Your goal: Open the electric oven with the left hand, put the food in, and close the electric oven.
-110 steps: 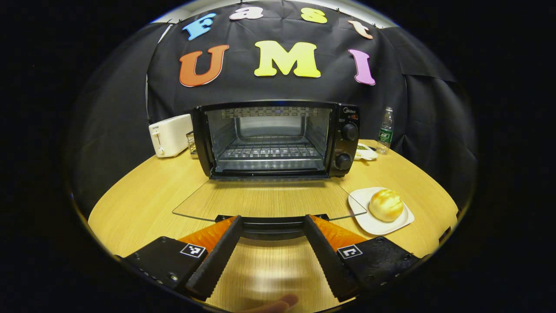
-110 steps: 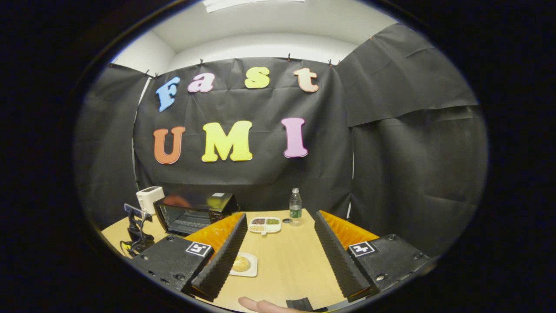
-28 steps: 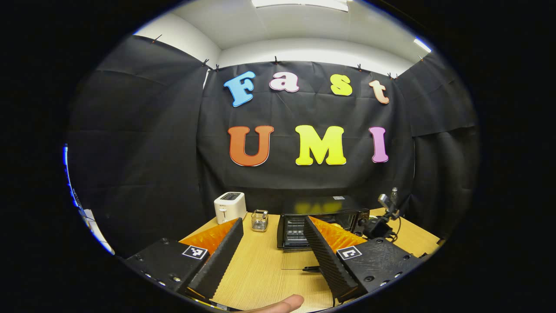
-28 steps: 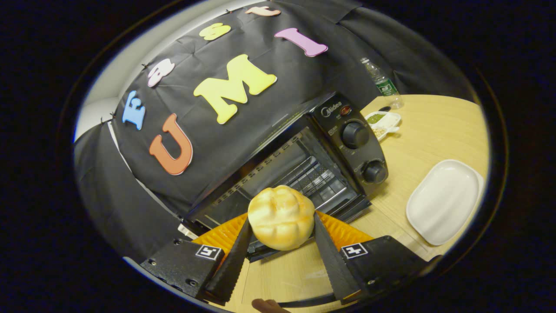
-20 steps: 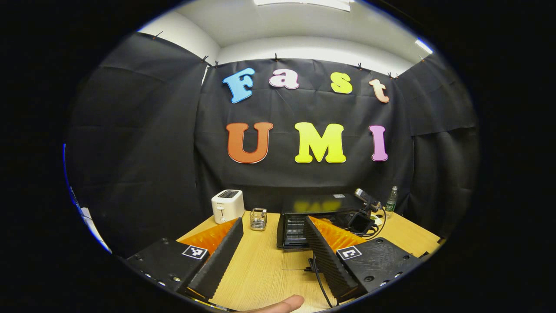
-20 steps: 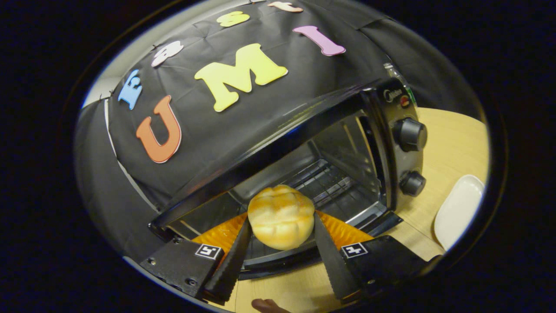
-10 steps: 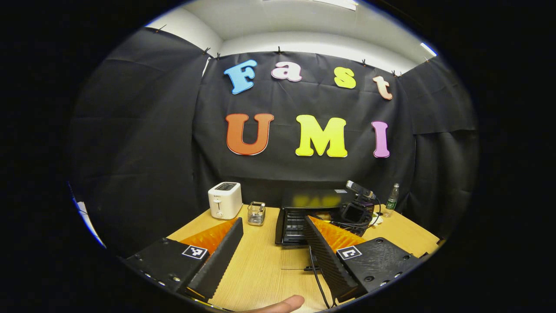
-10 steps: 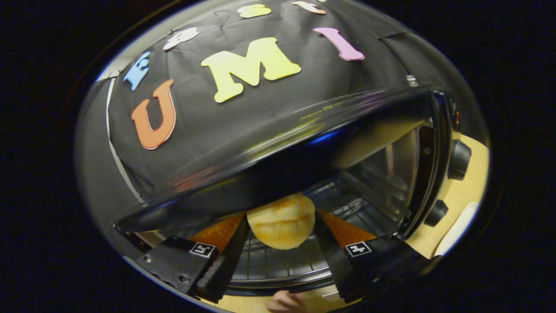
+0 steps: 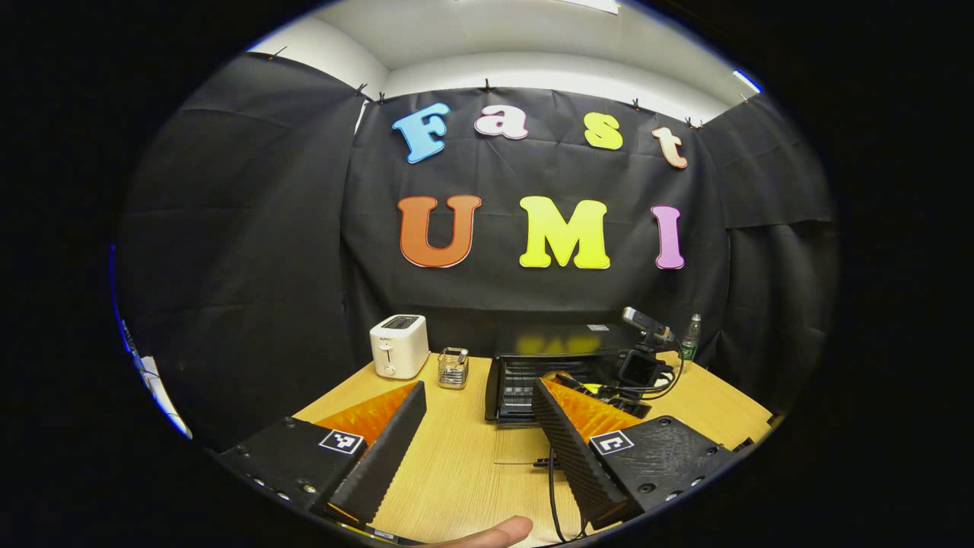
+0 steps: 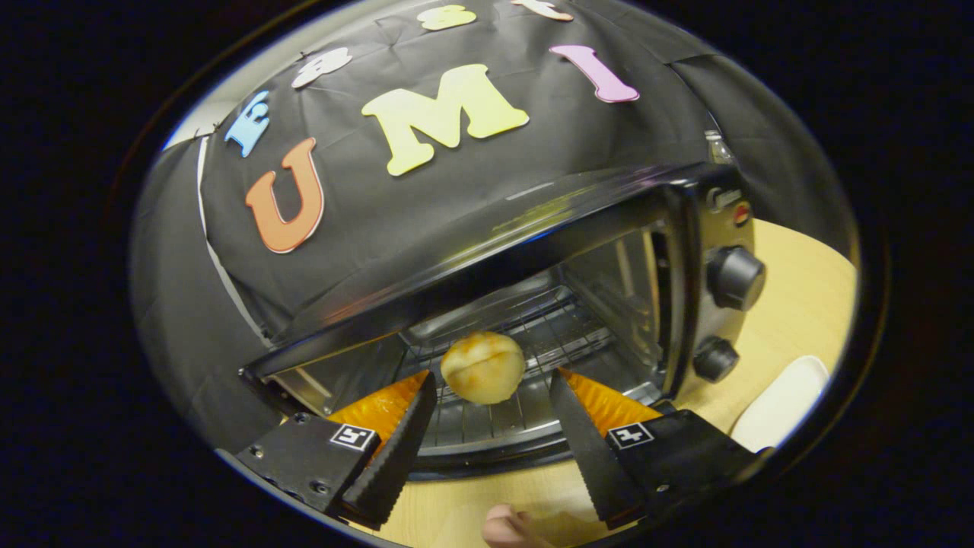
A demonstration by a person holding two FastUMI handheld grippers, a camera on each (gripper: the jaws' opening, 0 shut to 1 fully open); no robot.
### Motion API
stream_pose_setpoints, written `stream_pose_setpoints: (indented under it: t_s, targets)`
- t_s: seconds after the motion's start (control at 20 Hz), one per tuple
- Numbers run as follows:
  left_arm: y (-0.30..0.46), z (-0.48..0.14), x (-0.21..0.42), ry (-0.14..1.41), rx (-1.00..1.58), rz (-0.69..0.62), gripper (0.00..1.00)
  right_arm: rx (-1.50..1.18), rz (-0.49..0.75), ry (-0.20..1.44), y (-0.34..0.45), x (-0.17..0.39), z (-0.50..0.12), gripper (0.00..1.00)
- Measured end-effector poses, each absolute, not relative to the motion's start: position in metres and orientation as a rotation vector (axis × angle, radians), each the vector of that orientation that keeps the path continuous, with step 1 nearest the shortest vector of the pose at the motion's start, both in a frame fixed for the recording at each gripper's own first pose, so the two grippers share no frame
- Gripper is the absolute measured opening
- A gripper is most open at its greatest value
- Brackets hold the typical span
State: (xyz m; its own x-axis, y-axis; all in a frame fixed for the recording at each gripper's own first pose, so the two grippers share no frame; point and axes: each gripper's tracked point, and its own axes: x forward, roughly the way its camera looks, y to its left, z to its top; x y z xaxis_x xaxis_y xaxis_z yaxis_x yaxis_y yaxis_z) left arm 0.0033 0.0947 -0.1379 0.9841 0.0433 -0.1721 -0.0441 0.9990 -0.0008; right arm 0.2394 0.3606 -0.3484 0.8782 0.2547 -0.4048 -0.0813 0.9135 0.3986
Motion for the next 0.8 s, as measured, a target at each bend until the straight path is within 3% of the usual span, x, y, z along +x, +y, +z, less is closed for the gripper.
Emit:
stream_pose_setpoints:
  t_s: [0.15, 0.4, 0.8]
  targets:
    - [0.088, -0.141, -0.001, 0.183, -0.01, 0.038, 0.92, 0.406, 0.22, 0.487, 0.344, 0.214, -0.33, 0.99]
    - [0.072, -0.164, 0.0, 0.232, -0.006, 0.015, 0.92, 0.338, 0.258, 0.385, 0.291, 0.177, -0.278, 0.99]
    - [0.027, -0.205, 0.021, 0.329, -0.039, -0.062, 0.93, 0.142, 0.158, 0.202, 0.178, 0.134, -0.187, 0.99]
